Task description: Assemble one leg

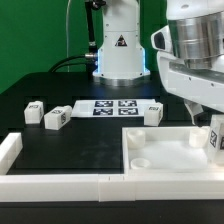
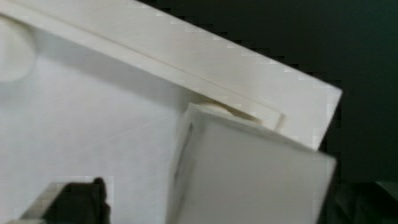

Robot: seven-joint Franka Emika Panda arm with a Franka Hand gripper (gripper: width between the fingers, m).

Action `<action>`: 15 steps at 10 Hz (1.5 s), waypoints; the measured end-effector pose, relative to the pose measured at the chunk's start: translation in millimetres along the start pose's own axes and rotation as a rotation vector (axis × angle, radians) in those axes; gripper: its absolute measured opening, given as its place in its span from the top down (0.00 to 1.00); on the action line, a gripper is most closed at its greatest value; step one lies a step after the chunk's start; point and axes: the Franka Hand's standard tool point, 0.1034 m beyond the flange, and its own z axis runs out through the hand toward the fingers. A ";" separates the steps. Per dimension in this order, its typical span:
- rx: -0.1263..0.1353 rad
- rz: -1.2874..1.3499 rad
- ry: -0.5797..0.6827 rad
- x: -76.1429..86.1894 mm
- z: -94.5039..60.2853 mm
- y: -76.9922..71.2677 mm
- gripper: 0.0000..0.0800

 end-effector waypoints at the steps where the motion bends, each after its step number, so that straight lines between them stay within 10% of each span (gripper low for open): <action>1: -0.018 -0.152 0.001 -2.0 0.9 1.0 0.19; 6: -0.102 -0.807 0.024 -2.9 7.0 4.7 0.19; 10: -0.110 -0.963 0.018 -0.8 7.5 6.2 0.22; 12: -0.110 -0.963 0.018 -0.8 7.5 6.3 0.64; 15: -0.102 -0.864 0.019 -1.0 7.8 6.1 0.64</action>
Offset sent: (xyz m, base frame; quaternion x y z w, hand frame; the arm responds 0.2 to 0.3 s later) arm 0.0019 0.0053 -0.0049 -0.0412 0.0217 -0.3652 0.9298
